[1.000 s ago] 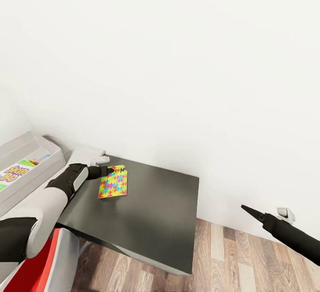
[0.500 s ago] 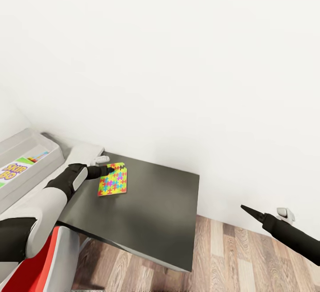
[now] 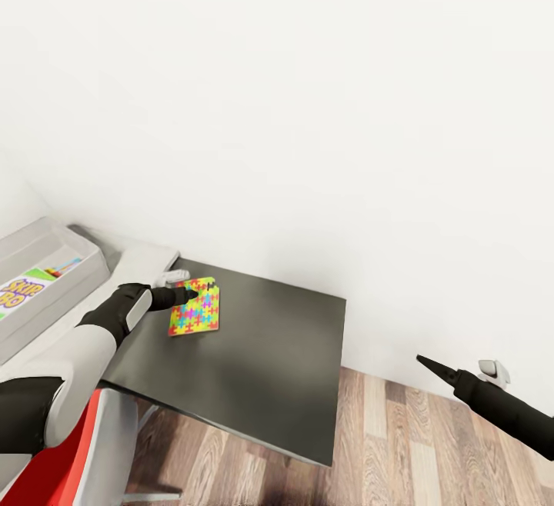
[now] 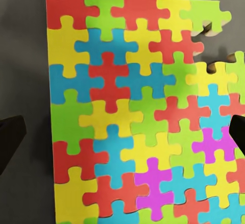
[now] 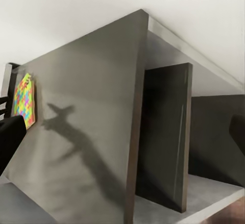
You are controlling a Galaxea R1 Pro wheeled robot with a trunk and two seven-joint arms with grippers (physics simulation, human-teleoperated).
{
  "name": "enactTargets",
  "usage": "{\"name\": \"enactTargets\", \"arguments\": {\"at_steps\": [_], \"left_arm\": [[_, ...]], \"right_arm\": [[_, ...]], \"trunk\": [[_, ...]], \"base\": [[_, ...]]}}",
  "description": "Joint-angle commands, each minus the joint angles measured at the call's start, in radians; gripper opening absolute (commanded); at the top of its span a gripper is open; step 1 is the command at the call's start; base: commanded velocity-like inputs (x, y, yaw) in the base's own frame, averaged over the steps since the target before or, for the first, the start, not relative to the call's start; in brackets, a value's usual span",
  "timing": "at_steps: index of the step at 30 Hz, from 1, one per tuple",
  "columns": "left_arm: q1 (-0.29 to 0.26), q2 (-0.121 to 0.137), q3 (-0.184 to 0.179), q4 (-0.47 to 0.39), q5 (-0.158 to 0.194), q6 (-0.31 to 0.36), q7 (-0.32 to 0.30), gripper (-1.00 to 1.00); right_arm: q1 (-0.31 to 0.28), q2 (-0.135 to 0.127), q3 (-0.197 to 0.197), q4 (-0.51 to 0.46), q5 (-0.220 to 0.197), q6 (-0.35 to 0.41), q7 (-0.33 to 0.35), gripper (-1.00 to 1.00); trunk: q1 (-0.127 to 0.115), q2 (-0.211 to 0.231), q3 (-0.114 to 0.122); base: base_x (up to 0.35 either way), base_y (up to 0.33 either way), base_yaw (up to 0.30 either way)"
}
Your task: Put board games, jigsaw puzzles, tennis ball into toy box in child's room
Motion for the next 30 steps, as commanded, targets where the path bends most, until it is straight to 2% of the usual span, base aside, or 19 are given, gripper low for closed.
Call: {"name": "enactTargets", "arguments": {"at_steps": [1,17,30], "left_arm": [[-0.001,0.001,-0.004,-0.001,0.008,0.006,0.0,1.0],[0.001,0.0,-0.006,-0.003,0.01,0.006,0.0,1.0],[0.001,0.0,-0.006,-0.003,0.01,0.005,0.0,1.0]], "right_arm": [[-0.001,0.0,-0.001,0.0,0.001,0.005,0.004,1.0],[-0.001,0.0,0.0,0.0,0.002,0.005,0.005,1.0],[-0.001,0.0,-0.002,-0.001,0.002,0.005,0.009,1.0]], "trunk": [[0.0,-0.002,-0.003],[0.0,-0.002,-0.029],[0.0,-0.002,-0.031]], "base": [[0.0,0.0,0.0],[0.0,0.0,0.0],[0.0,0.0,0.0]]}}
